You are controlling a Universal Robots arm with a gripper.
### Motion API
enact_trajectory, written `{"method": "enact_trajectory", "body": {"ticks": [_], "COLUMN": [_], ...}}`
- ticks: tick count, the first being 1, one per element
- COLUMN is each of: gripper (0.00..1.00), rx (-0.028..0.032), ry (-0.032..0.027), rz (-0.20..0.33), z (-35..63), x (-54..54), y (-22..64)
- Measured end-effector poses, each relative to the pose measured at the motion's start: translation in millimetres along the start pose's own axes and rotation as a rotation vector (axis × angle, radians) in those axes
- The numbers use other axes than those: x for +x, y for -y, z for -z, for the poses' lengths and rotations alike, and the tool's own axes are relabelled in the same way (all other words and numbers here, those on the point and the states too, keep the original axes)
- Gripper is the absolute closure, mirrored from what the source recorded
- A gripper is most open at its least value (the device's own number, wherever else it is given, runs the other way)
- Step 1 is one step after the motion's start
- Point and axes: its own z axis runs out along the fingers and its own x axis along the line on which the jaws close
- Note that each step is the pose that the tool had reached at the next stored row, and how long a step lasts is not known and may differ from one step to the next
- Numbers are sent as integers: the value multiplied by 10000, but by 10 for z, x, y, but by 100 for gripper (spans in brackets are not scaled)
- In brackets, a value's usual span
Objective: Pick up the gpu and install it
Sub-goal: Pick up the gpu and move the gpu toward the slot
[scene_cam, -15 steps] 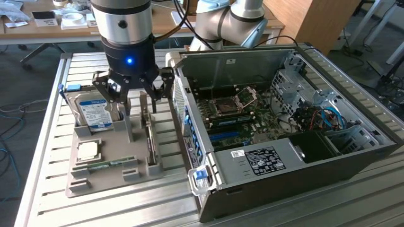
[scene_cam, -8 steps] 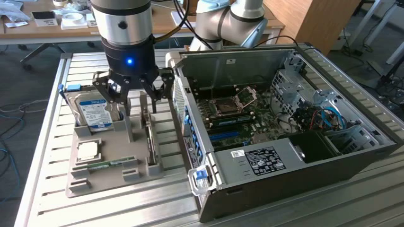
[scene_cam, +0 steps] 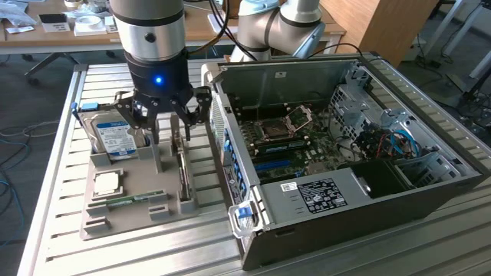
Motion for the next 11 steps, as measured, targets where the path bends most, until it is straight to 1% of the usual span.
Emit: {"method": "enact_trajectory", "body": {"ticks": [7, 11], "gripper": [41, 41], "rx": [0, 7], "ry": [1, -1], "rz": [0, 0], "z": [-73, -74], "x": [1, 2], "y": [3, 3]}}
